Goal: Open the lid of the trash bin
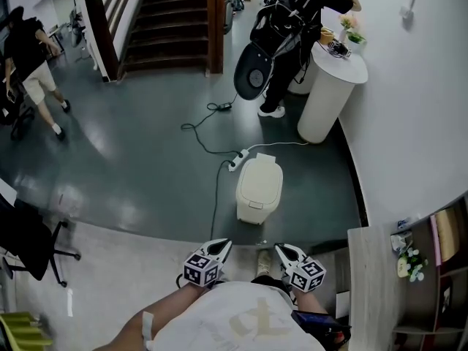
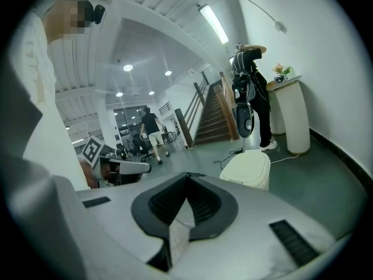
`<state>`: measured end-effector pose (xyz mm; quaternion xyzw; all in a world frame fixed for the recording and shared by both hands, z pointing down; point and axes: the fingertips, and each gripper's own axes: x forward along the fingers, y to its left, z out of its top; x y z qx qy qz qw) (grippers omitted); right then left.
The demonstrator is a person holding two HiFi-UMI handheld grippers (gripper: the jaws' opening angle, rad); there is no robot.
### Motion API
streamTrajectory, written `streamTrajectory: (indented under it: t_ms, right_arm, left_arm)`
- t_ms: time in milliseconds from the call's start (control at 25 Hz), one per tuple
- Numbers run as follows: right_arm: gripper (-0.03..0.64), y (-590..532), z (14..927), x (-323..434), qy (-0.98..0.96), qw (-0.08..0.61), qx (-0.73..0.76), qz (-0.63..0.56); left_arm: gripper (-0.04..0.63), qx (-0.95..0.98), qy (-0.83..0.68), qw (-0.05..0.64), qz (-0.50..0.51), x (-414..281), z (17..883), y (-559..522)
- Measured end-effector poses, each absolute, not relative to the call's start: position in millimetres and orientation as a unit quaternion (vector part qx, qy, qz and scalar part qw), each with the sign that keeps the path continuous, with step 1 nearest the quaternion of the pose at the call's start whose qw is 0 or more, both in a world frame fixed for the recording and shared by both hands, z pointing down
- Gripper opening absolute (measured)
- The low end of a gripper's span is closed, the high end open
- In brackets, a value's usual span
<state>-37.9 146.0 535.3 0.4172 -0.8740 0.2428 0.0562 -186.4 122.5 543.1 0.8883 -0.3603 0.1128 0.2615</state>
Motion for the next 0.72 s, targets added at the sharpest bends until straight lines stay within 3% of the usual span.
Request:
streamTrajectory:
  t_ms: [720]
  right_arm:
    - [0.005,32,544,26,-0.881,0.055,0.392,0.260]
  left_arm:
    - [0.015,0.871,-0.385,0.280,0.123,-122,551,22]
